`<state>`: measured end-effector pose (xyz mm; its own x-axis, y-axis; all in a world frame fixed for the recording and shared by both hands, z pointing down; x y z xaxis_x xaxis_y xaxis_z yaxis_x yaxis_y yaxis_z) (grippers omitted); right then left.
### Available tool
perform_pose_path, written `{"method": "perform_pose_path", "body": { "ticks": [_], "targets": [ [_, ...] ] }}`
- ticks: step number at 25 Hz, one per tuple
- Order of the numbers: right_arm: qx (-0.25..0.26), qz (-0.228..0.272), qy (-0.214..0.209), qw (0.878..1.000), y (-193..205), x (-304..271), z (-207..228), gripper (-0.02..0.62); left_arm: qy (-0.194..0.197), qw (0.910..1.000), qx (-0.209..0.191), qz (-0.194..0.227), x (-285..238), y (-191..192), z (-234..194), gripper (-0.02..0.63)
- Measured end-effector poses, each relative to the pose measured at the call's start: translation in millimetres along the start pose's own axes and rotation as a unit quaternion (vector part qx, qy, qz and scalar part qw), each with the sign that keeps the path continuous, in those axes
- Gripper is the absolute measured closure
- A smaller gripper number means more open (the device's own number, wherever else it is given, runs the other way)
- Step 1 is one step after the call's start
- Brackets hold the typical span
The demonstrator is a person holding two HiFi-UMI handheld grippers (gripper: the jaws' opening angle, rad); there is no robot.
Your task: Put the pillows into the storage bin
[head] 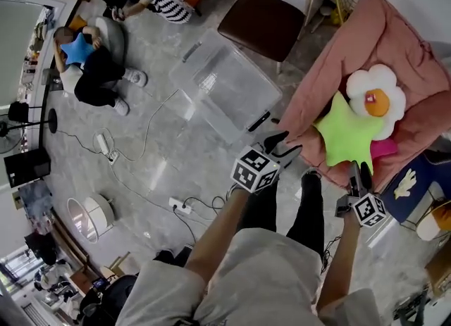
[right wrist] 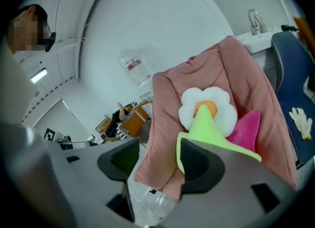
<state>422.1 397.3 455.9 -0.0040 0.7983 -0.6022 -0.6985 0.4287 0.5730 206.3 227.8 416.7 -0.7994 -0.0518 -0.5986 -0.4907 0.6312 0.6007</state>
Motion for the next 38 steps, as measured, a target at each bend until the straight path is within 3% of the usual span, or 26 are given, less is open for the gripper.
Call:
{"method": "perform_pose_path", "body": {
  "ticks": [6,12,15,18,20,24,27,30,35,38],
  "targets": [
    [0.020,-0.051,-0.014,0.998,3,-19,54,0.342,-0.019,0.9966,0.077,0.022,-63,25,-10,0.392],
    [0.090,-0.109,-0.061,0.988,-5,-69,87,0.330,-0.056,0.9913,0.113,0.037,-124,40,-22,0.393],
    [0.116,-0.126,-0.060,0.983,-12,-76,112,0.318,-0.047,0.9914,0.119,0.026,-166,47,-13,0.391],
    [0.080,-0.125,-0.069,0.986,-18,-86,134,0.293,-0.038,0.9911,0.127,0.018,-204,57,-10,0.391],
    [0.082,-0.133,-0.078,0.985,-21,-85,137,0.254,-0.032,0.9885,0.147,0.014,-223,70,-6,0.386],
    [0.137,-0.144,-0.082,0.977,-25,-86,139,0.159,-0.015,0.9827,0.185,-0.001,-252,106,1,0.316],
    [0.135,-0.176,-0.104,0.970,-17,-101,144,0.127,0.023,0.9747,0.222,0.012,-264,124,14,0.251],
    [0.144,-0.216,-0.109,0.959,-5,-124,145,0.088,0.043,0.9734,0.224,0.019,-276,129,23,0.232],
    [0.205,-0.251,-0.063,0.944,16,-151,147,0.087,0.010,0.9758,0.218,-0.016,-297,133,20,0.232],
    [0.210,-0.243,-0.058,0.945,16,-148,144,0.155,-0.002,0.9777,0.210,-0.015,-297,132,21,0.232]
  ]
}}
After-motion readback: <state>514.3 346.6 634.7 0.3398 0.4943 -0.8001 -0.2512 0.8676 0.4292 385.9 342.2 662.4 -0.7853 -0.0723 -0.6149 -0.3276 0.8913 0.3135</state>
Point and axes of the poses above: the fingertips, and each gripper's own axes: x backward along the fingers, z to its right, y out of its underside, the point moved 3 cm from there along x, backward along the fingers, and after that the axes turned 6 degrees about -z, right-handed, at the moved point
